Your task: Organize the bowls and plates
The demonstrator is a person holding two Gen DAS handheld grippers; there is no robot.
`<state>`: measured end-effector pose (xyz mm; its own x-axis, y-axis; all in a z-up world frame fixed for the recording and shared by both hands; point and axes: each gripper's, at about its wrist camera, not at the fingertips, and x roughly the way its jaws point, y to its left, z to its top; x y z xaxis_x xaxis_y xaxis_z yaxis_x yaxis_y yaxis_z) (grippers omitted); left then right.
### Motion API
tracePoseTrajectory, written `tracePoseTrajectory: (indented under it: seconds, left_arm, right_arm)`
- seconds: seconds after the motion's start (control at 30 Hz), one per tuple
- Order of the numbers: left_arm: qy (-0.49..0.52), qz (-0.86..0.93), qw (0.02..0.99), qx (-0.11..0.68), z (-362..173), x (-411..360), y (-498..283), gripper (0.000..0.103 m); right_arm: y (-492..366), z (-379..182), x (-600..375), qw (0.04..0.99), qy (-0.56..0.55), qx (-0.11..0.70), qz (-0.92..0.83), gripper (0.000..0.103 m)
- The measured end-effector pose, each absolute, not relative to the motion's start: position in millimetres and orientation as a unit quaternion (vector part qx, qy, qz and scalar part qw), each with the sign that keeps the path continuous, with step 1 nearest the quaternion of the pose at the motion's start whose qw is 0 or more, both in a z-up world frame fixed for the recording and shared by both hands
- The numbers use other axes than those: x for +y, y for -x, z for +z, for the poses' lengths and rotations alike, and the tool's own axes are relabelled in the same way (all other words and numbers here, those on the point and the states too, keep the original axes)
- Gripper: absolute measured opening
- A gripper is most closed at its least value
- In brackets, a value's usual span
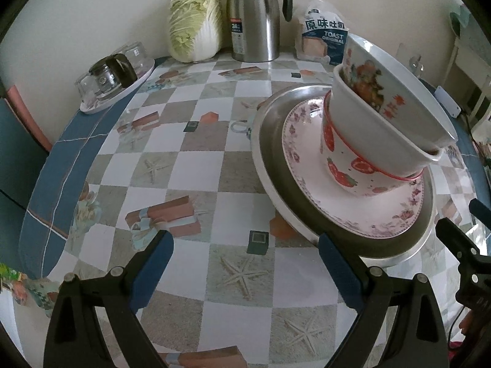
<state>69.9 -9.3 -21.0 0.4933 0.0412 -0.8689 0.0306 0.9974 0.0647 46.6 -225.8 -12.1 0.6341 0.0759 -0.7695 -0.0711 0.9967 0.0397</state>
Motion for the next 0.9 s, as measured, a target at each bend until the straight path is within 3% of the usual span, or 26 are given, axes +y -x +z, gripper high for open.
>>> tracePoseTrajectory:
  seconds: [0.9]
  left_arm:
    - [-0.04,-0.004,0.866,0.498,-17.8,-13.0,-68.4,0.096]
  right_arm:
    - [-47.5,-14.1,-224.1,0.903,0.001,0.427,0.044,0.103]
